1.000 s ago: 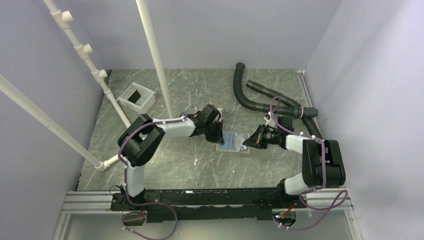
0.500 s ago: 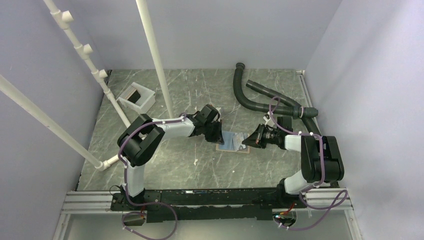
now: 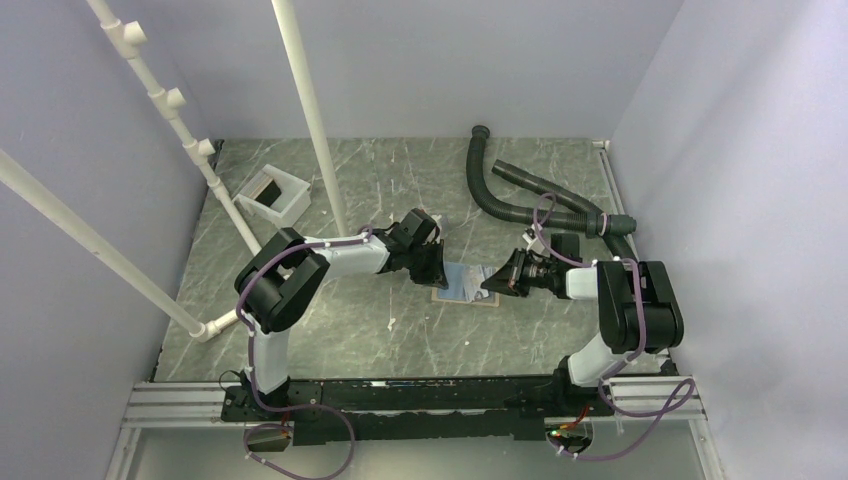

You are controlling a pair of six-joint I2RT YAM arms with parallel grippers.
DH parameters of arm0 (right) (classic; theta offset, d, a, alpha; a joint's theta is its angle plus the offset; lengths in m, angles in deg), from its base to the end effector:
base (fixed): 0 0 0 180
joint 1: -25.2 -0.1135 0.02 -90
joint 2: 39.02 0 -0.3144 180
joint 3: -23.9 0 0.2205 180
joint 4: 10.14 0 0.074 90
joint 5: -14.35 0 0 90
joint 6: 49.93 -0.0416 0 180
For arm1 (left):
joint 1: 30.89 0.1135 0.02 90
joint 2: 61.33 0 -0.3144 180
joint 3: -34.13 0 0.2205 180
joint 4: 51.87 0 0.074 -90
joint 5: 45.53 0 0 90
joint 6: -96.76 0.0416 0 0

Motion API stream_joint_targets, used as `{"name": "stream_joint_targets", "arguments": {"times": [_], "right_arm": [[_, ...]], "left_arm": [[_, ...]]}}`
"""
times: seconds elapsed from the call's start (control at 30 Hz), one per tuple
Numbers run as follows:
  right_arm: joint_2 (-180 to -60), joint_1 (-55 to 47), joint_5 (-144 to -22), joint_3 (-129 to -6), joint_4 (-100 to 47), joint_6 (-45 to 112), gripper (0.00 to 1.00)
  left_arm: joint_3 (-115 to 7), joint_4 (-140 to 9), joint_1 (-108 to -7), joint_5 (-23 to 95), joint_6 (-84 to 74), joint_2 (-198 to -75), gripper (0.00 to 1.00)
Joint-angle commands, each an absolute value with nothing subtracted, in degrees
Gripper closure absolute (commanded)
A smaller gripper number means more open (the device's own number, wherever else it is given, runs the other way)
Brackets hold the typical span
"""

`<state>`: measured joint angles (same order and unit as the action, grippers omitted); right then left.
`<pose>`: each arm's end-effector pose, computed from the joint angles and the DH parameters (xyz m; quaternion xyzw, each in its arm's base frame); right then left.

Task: Put the credit cards into the card holder
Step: Insert the credit card into the card holder.

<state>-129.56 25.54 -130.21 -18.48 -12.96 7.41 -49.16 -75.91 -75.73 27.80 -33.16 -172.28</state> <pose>0.2320 0.0325 0.1874 0.0912 0.8467 0.4976 0.1649 0.2740 -0.2893 0.2154 0.0876 0.9318 -0.3199 0.1475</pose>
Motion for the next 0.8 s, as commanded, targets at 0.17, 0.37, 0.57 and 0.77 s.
{"name": "stream_joint_targets", "arguments": {"times": [0.17,0.37,0.57,0.77], "right_arm": [[-132.2,23.3,-129.0,-20.2,-8.4,8.1,0.98],[-132.7,23.2,-126.3,-21.0,-7.4,6.8,0.98],[-134.4,23.2,-125.4,-20.2,-2.1,3.2,0.98],[-134.7,21.8,-124.3,-19.3,1.2,0.9,0.98]], "left_arm": [[-48.4,-78.6,-75.5,29.8,-32.1,-173.6,1.00],[-48.2,-78.6,-75.4,29.6,-32.0,-173.5,1.00],[-48.1,-78.5,-75.3,29.0,-32.2,-173.5,1.00],[-48.5,-78.1,-75.2,28.1,-32.4,-173.6,1.00]]}}
